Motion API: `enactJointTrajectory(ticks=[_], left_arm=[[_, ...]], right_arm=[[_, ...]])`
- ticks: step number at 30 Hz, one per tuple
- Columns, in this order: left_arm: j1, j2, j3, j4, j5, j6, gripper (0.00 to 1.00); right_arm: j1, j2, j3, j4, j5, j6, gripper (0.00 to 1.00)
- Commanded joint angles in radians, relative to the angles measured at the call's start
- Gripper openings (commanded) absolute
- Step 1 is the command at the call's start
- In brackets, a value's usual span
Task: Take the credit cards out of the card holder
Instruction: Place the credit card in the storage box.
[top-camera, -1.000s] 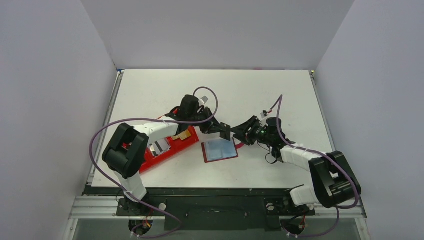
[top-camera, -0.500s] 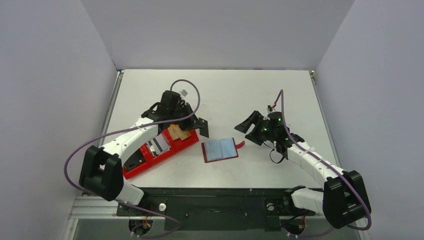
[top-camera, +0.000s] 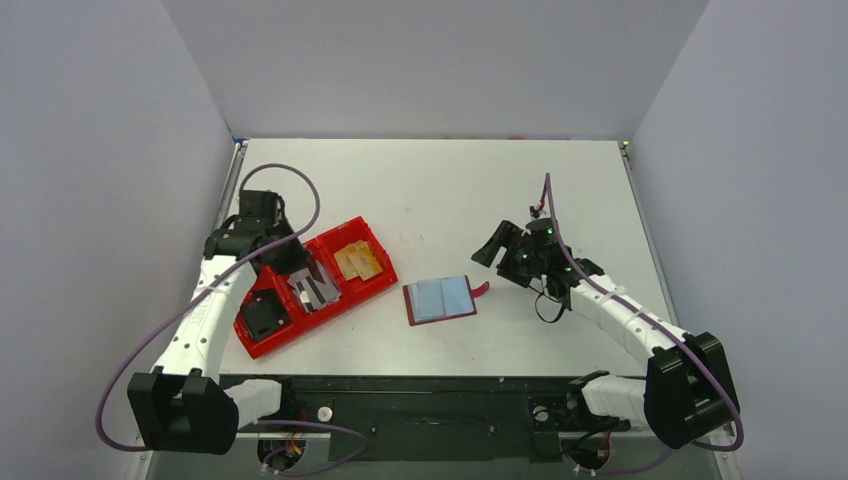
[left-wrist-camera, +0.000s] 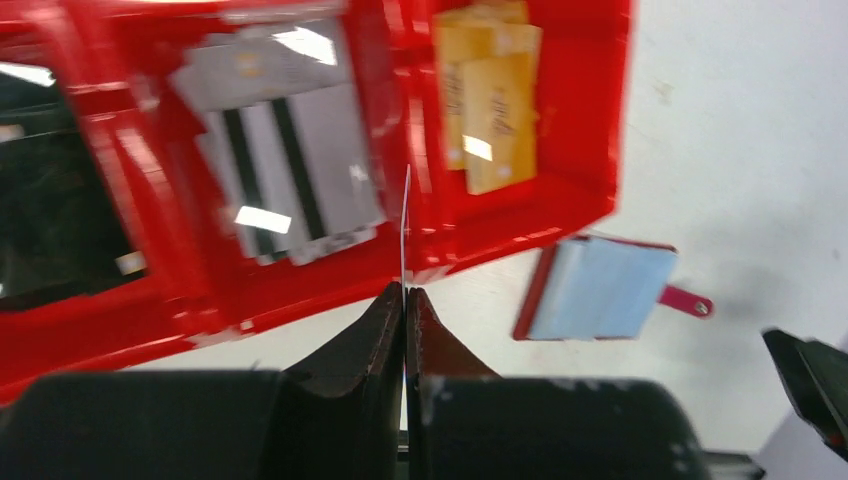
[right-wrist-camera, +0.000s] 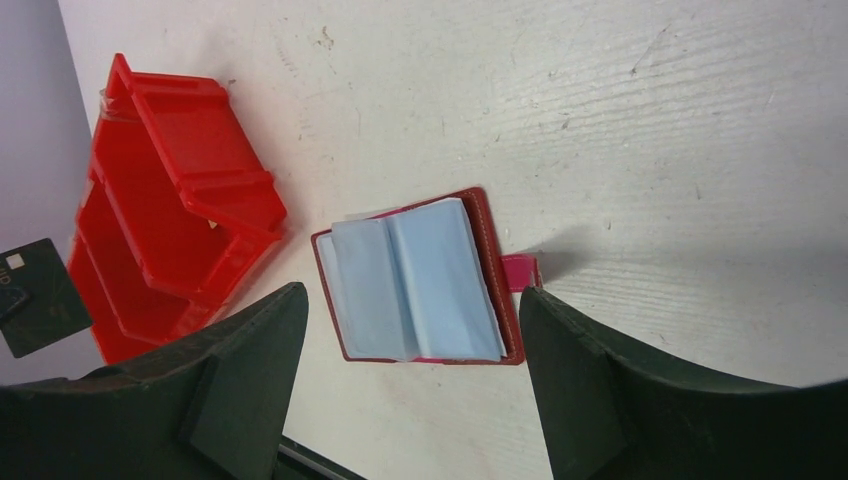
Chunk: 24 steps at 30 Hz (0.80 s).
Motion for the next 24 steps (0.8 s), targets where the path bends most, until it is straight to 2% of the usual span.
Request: enactJointTrajectory(ticks=[1, 11, 16, 24], left_arm=[[0.111, -0.075, 0.001, -0.184, -0.174, 0.102, 0.0], [0.261, -0.104, -0.026, -0.269, -0.295, 0.123, 0.0], [0.319, -0.087, -0.085, -0.225, -0.254, 0.133, 0.0], [0.35, -0.031, -0.088, -0.185, -0.191, 0.137, 0.0]], right_arm=[[0.006, 0.011, 0.034, -0.024, 0.033, -0.049, 0.73], [0.005, 0.045, 0.037, -0.026, 0.01, -0.083, 0.73], [0.003, 0.054, 0.037, -0.018, 0.006, -0.094, 0.73], [-0.003, 0.068, 0.039, -0.014, -0.013, -0.106, 0.73]])
